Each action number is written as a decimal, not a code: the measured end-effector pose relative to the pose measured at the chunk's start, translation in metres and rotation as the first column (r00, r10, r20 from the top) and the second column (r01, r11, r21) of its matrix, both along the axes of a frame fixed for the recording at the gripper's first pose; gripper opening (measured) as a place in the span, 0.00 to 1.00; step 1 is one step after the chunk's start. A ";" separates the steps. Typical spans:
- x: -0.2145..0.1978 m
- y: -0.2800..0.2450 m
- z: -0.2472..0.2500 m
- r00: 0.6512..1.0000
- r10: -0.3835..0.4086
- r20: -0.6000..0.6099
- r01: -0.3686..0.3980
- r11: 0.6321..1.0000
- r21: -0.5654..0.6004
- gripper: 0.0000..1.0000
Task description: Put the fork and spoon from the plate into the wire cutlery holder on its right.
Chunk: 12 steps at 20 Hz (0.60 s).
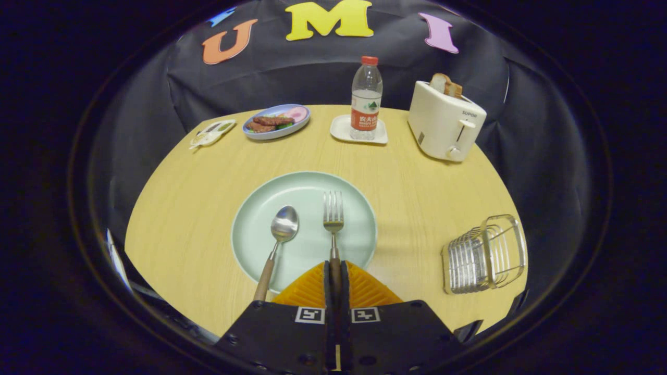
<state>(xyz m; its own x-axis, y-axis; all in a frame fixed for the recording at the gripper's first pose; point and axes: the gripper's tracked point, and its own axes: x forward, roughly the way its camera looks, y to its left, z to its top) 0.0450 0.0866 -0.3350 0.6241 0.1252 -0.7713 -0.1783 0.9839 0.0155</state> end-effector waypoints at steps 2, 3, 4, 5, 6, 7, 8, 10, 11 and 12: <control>-0.004 -0.015 0.017 1.000 0.011 0.017 -0.011 1.000 0.000 0.04; -0.005 -0.025 0.025 1.000 0.013 0.026 -0.013 1.000 -0.004 0.04; -0.008 -0.035 0.031 0.999 0.011 0.032 -0.011 1.000 -0.007 0.04; -0.010 -0.047 0.036 0.999 0.002 0.037 -0.002 1.000 -0.005 0.04; -0.013 -0.057 0.039 0.999 -0.007 0.037 0.007 1.000 0.001 0.04; -0.017 -0.067 0.043 0.999 -0.017 0.036 0.017 1.000 0.009 0.04; -0.021 -0.079 0.044 0.999 -0.027 0.035 0.026 1.000 0.012 0.04; -0.026 -0.106 0.050 0.997 -0.057 0.047 0.057 0.998 0.009 0.04; -0.029 -0.121 0.053 0.996 -0.074 0.053 0.074 0.997 0.003 0.04; -0.033 -0.135 0.053 0.995 -0.088 0.053 0.088 0.996 -0.005 0.04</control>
